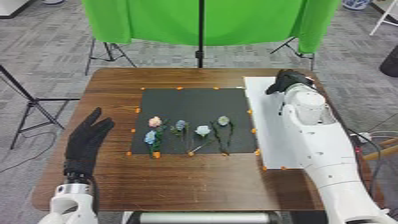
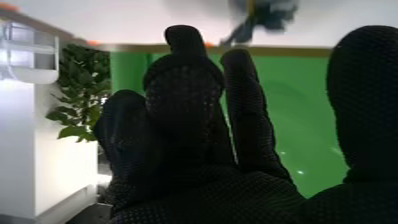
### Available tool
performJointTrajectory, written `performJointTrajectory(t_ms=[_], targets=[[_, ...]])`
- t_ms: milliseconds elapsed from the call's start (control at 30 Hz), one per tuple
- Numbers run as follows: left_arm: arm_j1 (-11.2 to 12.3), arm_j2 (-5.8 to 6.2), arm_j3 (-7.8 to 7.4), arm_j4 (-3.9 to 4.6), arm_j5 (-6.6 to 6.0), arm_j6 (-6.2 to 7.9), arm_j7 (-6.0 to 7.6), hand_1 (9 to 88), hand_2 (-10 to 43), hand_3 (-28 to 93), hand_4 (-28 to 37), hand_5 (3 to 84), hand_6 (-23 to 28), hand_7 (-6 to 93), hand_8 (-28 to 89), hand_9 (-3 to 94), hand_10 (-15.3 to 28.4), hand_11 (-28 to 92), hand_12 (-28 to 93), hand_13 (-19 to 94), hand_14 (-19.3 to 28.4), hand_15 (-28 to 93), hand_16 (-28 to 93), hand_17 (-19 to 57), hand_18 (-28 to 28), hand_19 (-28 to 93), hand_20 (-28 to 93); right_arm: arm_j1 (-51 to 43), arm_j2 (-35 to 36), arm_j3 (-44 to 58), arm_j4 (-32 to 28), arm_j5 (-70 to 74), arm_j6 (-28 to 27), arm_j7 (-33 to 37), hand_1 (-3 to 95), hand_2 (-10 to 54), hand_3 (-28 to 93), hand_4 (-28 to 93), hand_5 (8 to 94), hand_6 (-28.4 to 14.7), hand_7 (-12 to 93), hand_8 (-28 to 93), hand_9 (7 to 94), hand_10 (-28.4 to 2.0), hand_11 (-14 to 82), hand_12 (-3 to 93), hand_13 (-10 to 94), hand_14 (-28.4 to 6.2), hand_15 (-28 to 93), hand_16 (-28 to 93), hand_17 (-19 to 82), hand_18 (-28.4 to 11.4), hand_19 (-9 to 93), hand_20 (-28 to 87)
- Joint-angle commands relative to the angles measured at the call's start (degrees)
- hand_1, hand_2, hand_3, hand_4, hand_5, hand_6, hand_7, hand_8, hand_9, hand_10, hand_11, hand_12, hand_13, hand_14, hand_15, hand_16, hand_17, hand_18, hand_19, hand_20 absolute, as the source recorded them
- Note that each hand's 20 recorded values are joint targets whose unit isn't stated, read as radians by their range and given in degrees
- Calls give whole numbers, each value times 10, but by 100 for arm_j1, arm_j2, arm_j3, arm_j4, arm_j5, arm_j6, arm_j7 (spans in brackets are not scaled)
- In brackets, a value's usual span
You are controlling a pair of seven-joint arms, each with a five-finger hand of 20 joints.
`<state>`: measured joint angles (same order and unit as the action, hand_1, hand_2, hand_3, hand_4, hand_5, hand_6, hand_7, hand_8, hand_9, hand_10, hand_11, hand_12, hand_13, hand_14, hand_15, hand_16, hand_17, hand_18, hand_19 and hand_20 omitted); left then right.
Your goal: Arrange flowers
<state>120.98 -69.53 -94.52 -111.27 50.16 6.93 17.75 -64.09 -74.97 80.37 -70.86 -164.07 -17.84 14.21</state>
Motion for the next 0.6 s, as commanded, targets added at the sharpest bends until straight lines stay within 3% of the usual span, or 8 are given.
performJointTrajectory(t_ms=[33,200,233,367,467,600], targets=[[-48,-31,65,85,14,-68,-20,225,-48,672,-218,424,29,65,-50,460,132,149,134,360,161,118,51,39,137,59,208,-9,-364,276,438,-295,253,-308,343,-95,611,-130,508,23,97,-69,643,-159,162,229,824,-55,631,314,581,-132,932,551],[-32,-48,54,85,9,-46,-6,226,-47,671,-219,424,29,65,-50,459,131,149,134,360,162,118,52,38,137,59,208,-182,-355,295,585,-424,994,-359,437,-95,627,-157,588,39,148,-93,698,-129,191,221,851,-39,630,311,595,-124,932,561],[-29,-54,54,84,3,-45,3,226,-47,672,-218,424,29,65,-50,459,132,149,134,360,162,118,51,38,137,60,208,-249,-324,298,585,-393,1203,-429,479,-95,612,-175,632,33,165,-36,723,-124,197,218,863,-33,625,313,604,-120,932,566],[-1,-73,42,67,-1,-33,13,226,-48,672,-218,424,30,65,-50,459,131,148,134,360,162,118,51,38,137,60,208,-456,-77,13,388,170,1650,-343,607,-95,520,-161,765,23,195,71,862,-84,87,362,896,-22,621,322,629,-113,932,586],[30,-81,27,44,5,-11,29,226,-48,672,-218,425,30,64,-50,459,132,149,134,360,162,119,51,39,137,59,208,-609,299,-385,-107,770,1790,-156,635,-95,511,-167,800,16,196,71,899,-78,85,379,912,-12,618,322,644,-106,932,589],[10,-51,23,46,8,-12,7,226,-48,673,-218,424,30,65,-50,460,132,149,134,360,162,118,51,39,137,59,208,-897,1005,-945,-1265,2012,1971,280,644,-95,510,-170,812,15,195,69,909,-78,84,386,919,-9,614,324,649,-105,932,591]])
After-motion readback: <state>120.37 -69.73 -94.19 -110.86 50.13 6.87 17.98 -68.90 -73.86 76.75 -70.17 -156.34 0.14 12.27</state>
